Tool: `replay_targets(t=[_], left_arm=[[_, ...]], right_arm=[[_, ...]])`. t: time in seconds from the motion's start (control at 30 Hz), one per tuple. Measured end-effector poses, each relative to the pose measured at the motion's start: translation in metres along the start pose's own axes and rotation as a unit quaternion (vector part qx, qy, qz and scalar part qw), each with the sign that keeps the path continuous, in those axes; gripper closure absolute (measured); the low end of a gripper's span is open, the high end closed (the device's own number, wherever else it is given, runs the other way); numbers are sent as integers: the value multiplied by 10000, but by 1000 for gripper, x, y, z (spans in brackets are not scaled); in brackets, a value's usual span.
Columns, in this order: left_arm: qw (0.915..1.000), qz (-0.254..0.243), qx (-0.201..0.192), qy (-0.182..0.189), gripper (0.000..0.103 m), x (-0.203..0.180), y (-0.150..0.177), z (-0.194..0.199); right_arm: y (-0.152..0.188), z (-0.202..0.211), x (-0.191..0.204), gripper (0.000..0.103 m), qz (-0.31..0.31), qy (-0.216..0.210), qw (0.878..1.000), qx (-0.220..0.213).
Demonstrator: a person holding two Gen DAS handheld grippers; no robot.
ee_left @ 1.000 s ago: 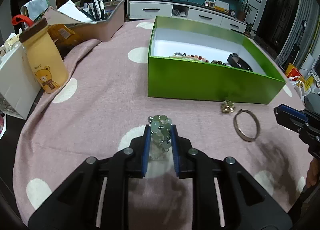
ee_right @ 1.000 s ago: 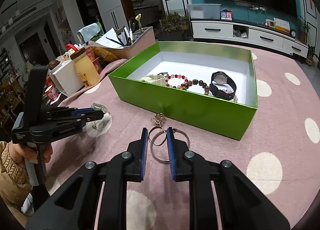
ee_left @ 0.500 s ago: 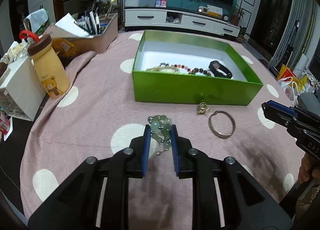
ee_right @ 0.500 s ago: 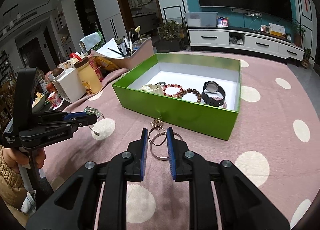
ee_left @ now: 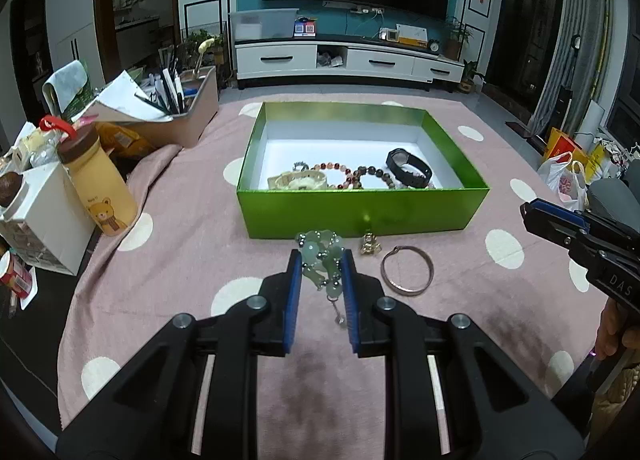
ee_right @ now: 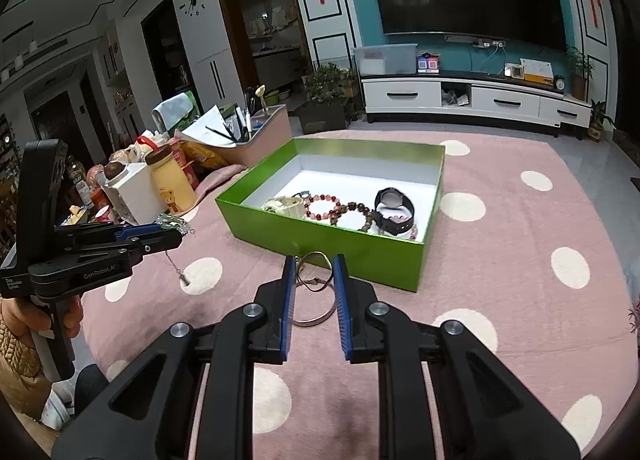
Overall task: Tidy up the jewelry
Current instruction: 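Carry the jade pendant and black ring into the green box and open both tools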
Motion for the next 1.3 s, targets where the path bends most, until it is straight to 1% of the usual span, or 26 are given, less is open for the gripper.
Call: replay_targets(t=[0.53, 0.7, 1.07, 1.3], left_arm=[[9998, -129, -170, -10, 84, -12, -18, 8], [9995, -182, -255, -44, 84, -12, -29, 10], [9992, -167, -355, -61, 84, -9, -59, 4], [9991, -168, -376, -27, 84, -11, -73, -4]], right_arm=[[-18, 22, -5, 84, 70, 89, 9994, -323], [-26, 25, -6, 84, 111, 119, 9991, -404], [-49, 19, -4, 84, 262, 150, 9982, -526], [-56, 8, -8, 84, 229, 114, 9984, -506]])
Point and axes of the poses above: each gripper's, at about its wrist camera, not at the fingertips, and z roughly against the way its jaws point, x to its left, y to its underside, the point moved 8 cm from there along -z, roughly the way its jaws point, and after that the axes turned 8 degrees about x, right-handed, at the moved point
